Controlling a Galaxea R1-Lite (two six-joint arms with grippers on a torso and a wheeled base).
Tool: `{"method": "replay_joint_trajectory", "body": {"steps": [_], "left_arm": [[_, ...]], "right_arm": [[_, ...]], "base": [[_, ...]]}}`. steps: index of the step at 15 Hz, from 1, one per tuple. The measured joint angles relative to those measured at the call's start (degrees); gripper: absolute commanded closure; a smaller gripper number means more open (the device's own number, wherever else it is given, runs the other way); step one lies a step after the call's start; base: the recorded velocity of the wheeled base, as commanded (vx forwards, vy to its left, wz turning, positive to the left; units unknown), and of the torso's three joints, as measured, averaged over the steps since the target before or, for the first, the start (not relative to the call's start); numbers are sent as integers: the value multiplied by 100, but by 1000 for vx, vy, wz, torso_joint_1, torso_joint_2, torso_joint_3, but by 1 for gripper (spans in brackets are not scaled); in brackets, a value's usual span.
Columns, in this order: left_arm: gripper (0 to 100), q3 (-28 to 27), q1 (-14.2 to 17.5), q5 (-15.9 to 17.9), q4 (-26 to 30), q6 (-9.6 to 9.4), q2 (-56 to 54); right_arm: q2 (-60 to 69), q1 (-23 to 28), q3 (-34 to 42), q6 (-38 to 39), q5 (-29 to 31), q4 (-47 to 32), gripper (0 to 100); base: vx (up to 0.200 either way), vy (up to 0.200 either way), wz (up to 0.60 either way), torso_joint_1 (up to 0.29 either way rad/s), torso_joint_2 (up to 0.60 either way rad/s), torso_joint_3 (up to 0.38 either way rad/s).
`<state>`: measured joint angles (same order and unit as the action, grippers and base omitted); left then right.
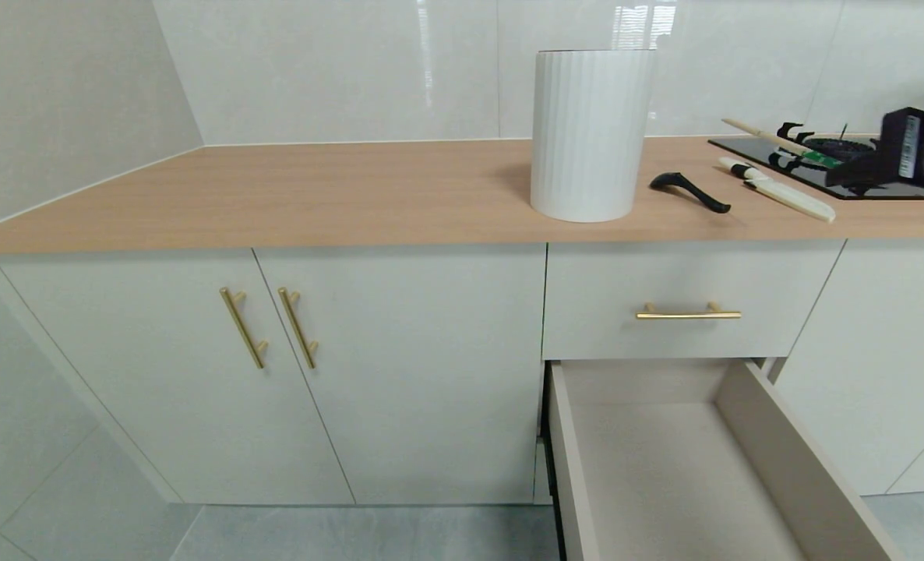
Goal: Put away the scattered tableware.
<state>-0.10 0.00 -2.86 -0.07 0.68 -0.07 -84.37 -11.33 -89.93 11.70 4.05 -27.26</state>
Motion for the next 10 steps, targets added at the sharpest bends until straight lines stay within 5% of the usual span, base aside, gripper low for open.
{"method": "replay_joint_trajectory", "body": {"steps": [5, 10], "left_arm": [[0, 0, 0, 0, 0, 0, 0], [0, 0, 0, 0, 0, 0, 0]], "right_arm": [[1908, -228, 2072, -221, -1304, 200, 100], [2294, -997, 2814, -741, -1332, -165, 100]], "base": [[0, 0, 0, 0, 0, 0], [0, 0, 0, 0, 0, 0]]}}
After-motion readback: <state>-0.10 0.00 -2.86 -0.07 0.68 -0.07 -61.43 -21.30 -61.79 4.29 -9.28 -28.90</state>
